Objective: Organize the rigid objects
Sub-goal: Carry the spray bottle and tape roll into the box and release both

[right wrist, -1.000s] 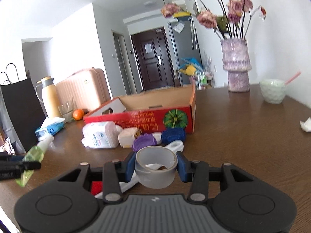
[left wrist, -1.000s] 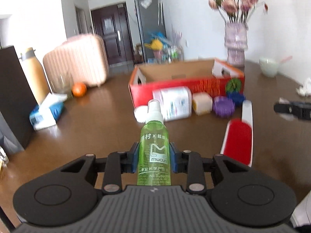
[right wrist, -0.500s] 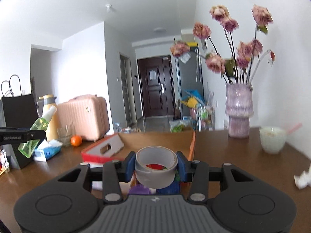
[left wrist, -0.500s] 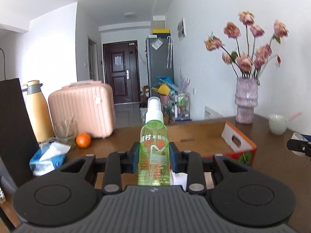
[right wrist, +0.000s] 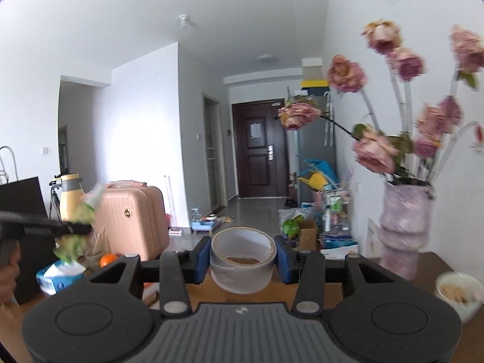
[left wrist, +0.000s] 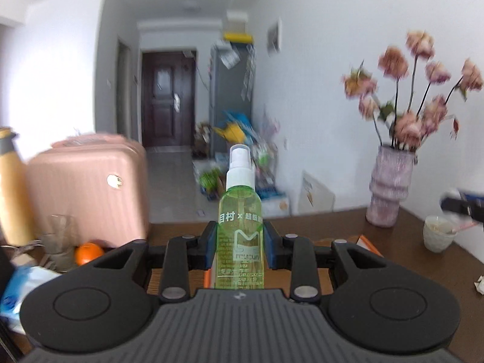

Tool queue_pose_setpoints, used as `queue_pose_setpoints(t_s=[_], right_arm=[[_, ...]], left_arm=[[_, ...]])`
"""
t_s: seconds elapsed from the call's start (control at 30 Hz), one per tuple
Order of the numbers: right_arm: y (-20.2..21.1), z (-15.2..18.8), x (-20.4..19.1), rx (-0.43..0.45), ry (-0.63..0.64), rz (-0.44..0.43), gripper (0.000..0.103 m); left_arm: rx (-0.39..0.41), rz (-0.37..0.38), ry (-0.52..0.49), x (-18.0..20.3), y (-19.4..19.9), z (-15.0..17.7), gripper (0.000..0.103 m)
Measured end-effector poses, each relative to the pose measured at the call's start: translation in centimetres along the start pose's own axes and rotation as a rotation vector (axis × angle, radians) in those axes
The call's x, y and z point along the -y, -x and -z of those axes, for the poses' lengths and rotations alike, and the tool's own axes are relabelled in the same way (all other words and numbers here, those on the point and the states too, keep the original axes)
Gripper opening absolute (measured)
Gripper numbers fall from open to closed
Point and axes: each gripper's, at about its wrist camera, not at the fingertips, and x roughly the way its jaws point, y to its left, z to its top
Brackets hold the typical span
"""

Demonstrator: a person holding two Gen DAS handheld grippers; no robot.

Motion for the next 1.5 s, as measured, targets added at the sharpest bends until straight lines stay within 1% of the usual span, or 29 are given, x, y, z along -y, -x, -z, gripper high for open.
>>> queue_pose_setpoints(t_s=[0.07,0.17,0.2,0.27,0.33,0.4,0.47,0.53,0.57,0.6,0.63,0.67,0.7,0.73,0.8,0.87,0.93,1.0,1.03,1.07,1.17,1.27,1.4,1.47,1.5], right_arm=[[-3.8,-1.4,0.7,-0.059,-0.005,-0.021,0.043],[-10.6,-2.1,2.1,-0.2,-0.041,-0.033,0.043],[-12.7,-1.8,2.5,-0.247,-0.055,-0.019,0.043],[-16.7,-0.5,3.3,-0.35,-0.064,0.017,0.043],[-19.6,1.5,3.8,-0.441,-0.056,0.058,0.043],[-22.1,3.7,4.3,-0.52,-0.048,0.087,0.043],[-23.7,5.9,4.3,-0.575,-0.031,0.111,0.043],[-25.0,7.7,4.0,-0.615,0.012,0.138,0.043],[-25.3,8.4,3.7,-0.627,0.035,0.141,0.043],[-25.7,8.8,3.7,-0.648,0.031,0.145,0.049],[-25.8,8.6,3.5,-0.644,0.034,0.153,0.061],[-25.7,8.4,3.2,-0.625,0.037,0.143,0.067],[-25.7,8.2,3.1,-0.608,0.042,0.139,0.075],[-25.6,8.1,3.0,-0.597,0.043,0.146,0.075],[-25.6,7.9,3.1,-0.589,0.035,0.145,0.075],[-25.2,7.5,3.2,-0.584,0.011,0.138,0.075],[-24.0,6.8,3.2,-0.57,-0.009,0.118,0.075],[-22.2,5.9,2.8,-0.549,-0.014,0.11,0.075],[-21.4,5.3,2.7,-0.535,-0.014,0.104,0.075],[-20.5,4.7,2.7,-0.522,-0.014,0.099,0.075],[-17.3,3.2,2.2,-0.469,-0.007,0.094,0.075],[-13.4,1.6,1.7,-0.396,-0.002,0.108,0.075],[-7.9,0.3,0.4,-0.293,0.006,0.123,0.077],[-5.3,0.3,-0.1,-0.25,0.01,0.123,0.078],[-4.0,0.3,-0.3,-0.226,0.008,0.122,0.078]], left_arm=[[-0.088,0.012,0.005,-0.4,-4.0,-0.5,0.031],[-0.23,0.012,0.034,-1.1,-10.2,-0.1,0.031],[-0.277,0.017,0.037,-1.2,-12.0,0.2,0.031],[-0.346,0.024,0.022,-1.2,-15.0,1.3,0.031],[-0.406,0.025,-0.008,-0.9,-17.3,2.9,0.031],[-0.443,0.037,-0.052,-0.5,-19.0,4.4,0.031],[-0.445,0.043,-0.106,0.2,-20.2,5.8,0.032],[-0.471,0.054,-0.107,0.0,-21.3,7.0,0.034],[-0.463,0.041,-0.112,0.1,-21.6,7.1,0.034],[-0.456,0.038,-0.115,0.0,-21.5,7.1,0.037],[-0.472,0.054,-0.098,-0.3,-21.5,7.1,0.043],[-0.475,0.065,-0.086,-0.5,-21.5,7.0,0.044],[-0.48,0.053,-0.084,-0.7,-21.5,6.9,0.044],[-0.478,0.033,-0.083,-0.8,-21.4,6.7,0.045],[-0.468,0.021,-0.069,-1.2,-20.6,6.0,0.047],[-0.45,0.017,-0.043,-1.7,-19.4,5.3,0.054],[-0.431,0.009,-0.035,-1.9,-17.9,4.5,0.061],[-0.403,-0.007,-0.037,-1.6,-16.6,3.5,0.062],[-0.389,-0.017,-0.033,-1.6,-15.7,3.0,0.066],[-0.369,-0.026,-0.025,-1.6,-14.6,2.5,0.072],[-0.256,-0.051,-0.005,-1.4,-11.1,1.5,0.082],[-0.19,-0.065,0.002,-0.9,-7.6,1.3,0.083],[-0.106,-0.053,0.003,0.2,-3.1,1.6,0.088],[-0.056,-0.051,0.001,0.8,-0.8,2.0,0.095],[-0.034,-0.052,0.003,1.0,0.2,2.3,0.096]])
